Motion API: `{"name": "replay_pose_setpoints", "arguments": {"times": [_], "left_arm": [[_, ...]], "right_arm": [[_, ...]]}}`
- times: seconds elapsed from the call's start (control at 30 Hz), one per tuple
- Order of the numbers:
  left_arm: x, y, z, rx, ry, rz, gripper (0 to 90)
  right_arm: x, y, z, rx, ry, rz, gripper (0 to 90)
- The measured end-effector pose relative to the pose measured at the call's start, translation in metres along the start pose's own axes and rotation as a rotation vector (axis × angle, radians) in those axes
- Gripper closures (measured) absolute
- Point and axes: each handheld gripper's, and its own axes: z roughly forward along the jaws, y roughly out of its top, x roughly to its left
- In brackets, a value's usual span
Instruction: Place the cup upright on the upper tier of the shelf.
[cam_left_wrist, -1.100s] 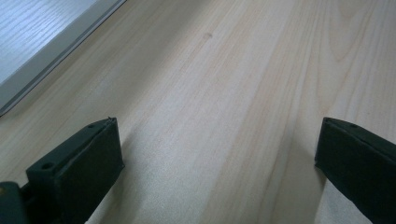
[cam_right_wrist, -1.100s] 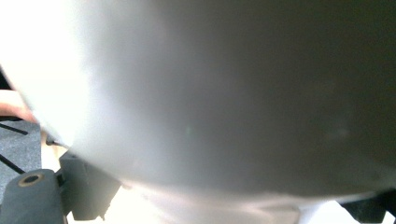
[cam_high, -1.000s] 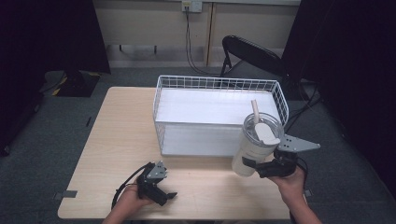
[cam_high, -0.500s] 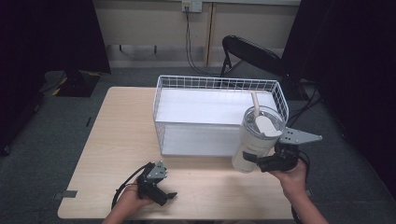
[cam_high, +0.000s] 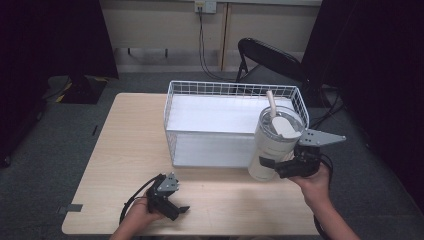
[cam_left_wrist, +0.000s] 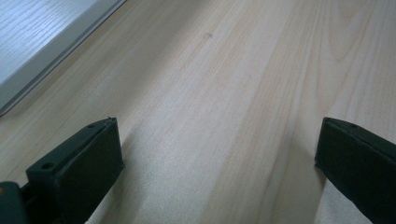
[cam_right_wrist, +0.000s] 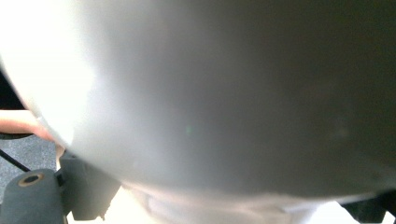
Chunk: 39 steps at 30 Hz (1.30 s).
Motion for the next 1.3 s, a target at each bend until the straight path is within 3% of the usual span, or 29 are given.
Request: {"name": "replay_pose_setpoints", "arguments": {"times": [1.3], "left_arm": [[0.000, 0.000, 0.000, -0.001, -0.001, -0.001, 0.0]], "right_arm": [[-0.018, 0.062, -0.010, -0.013, 0.017, 0.027, 10.2]]}}
